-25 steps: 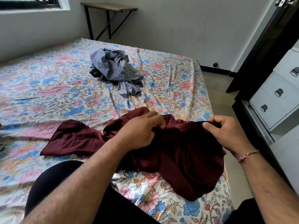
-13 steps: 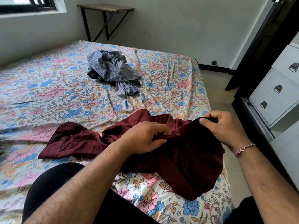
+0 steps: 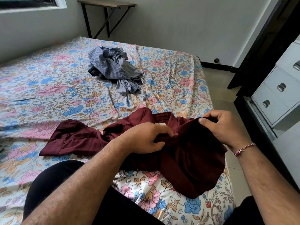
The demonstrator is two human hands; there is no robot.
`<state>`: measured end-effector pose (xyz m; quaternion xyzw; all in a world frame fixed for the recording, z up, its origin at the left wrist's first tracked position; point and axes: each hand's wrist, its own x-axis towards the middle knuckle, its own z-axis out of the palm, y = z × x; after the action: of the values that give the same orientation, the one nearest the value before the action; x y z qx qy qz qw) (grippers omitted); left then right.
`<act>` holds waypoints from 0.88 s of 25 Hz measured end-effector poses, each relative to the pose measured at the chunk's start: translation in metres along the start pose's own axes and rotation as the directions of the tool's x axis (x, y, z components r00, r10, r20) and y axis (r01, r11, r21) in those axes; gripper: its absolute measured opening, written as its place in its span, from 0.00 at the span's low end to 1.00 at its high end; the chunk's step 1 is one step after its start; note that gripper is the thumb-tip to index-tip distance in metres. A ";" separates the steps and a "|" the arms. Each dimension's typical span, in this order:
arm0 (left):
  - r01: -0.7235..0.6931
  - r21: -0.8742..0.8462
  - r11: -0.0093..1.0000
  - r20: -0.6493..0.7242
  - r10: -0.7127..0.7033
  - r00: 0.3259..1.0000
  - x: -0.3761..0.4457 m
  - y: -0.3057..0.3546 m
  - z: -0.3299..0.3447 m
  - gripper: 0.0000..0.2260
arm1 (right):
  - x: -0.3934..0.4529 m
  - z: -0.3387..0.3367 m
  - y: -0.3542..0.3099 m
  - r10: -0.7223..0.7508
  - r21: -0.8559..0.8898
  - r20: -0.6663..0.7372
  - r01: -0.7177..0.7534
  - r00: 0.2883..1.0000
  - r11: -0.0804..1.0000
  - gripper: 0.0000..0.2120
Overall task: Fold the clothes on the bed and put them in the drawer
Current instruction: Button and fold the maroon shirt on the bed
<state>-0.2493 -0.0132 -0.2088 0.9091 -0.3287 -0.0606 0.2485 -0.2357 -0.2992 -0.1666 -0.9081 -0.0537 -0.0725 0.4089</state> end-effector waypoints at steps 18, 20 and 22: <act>-0.029 -0.306 0.951 -0.165 -0.023 0.986 -0.009 0.003 -0.022 0.14 | 0.007 -0.001 0.005 0.064 0.196 -0.023 -0.058 0.998 0.979 0.04; -0.176 -0.572 0.801 -0.208 0.066 0.976 -0.017 0.015 -0.041 0.15 | 0.014 -0.009 0.006 0.082 0.231 -0.028 -0.073 0.996 0.970 0.04; -0.255 -0.658 0.709 -0.273 0.091 0.958 -0.022 0.025 -0.055 0.14 | 0.021 -0.017 0.005 0.079 0.260 -0.027 -0.069 0.997 0.963 0.05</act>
<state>-0.2658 0.0069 -0.1498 0.7182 -0.3373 -0.0529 0.6064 -0.2162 -0.3144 -0.1550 -0.8468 -0.0210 -0.0664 0.5273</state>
